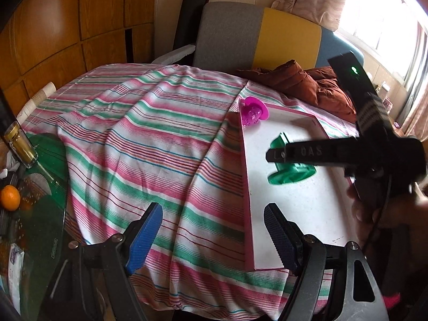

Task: Organize rigid objects
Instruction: 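Carry the teal stand into the tray beside the magenta cup and release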

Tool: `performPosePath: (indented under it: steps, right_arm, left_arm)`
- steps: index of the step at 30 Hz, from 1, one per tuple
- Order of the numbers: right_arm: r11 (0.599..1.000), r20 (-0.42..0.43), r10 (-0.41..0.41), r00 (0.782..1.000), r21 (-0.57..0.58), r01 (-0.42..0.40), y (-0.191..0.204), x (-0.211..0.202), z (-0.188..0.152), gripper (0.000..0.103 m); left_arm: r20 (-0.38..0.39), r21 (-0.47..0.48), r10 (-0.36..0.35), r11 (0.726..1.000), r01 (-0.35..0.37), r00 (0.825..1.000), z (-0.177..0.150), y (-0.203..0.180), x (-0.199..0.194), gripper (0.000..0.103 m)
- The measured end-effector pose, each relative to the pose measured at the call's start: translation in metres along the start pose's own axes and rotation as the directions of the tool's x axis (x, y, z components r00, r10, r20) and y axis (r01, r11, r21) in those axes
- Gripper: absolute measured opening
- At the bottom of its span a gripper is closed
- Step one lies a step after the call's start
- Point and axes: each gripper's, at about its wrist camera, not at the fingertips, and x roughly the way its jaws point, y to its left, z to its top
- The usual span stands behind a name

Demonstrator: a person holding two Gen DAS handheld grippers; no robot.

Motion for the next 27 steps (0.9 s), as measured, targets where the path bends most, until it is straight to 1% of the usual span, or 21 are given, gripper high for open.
performPosePath:
  steps: [6,11,15,27]
  right_arm:
    - [0.999,-0.001,0.014,1.0,0.047,-0.014,0.0,0.015,0.018,0.03]
    - [0.998,0.003,0.019,1.0,0.058,-0.019,0.003,0.021,0.022,0.031]
    - [0.999,0.016,0.011,1.0,0.042,-0.012,0.004,0.015,0.018,0.031]
    - [0.999,0.085,-0.01,0.996,0.047,0.006,-0.002,-0.014,0.006,0.033]
  left_arm:
    - [-0.01,-0.007,0.008,1.0,-0.008,1.0,-0.001,0.003,0.003,0.079]
    - [-0.014,-0.008,0.014,1.0,-0.014,1.0,-0.001,0.005,0.004,0.079]
    - [-0.01,-0.01,0.013,1.0,-0.013,1.0,-0.001,0.005,0.003,0.079]
    - [-0.002,0.014,0.01,1.0,-0.01,1.0,-0.001,-0.004,-0.003,0.079]
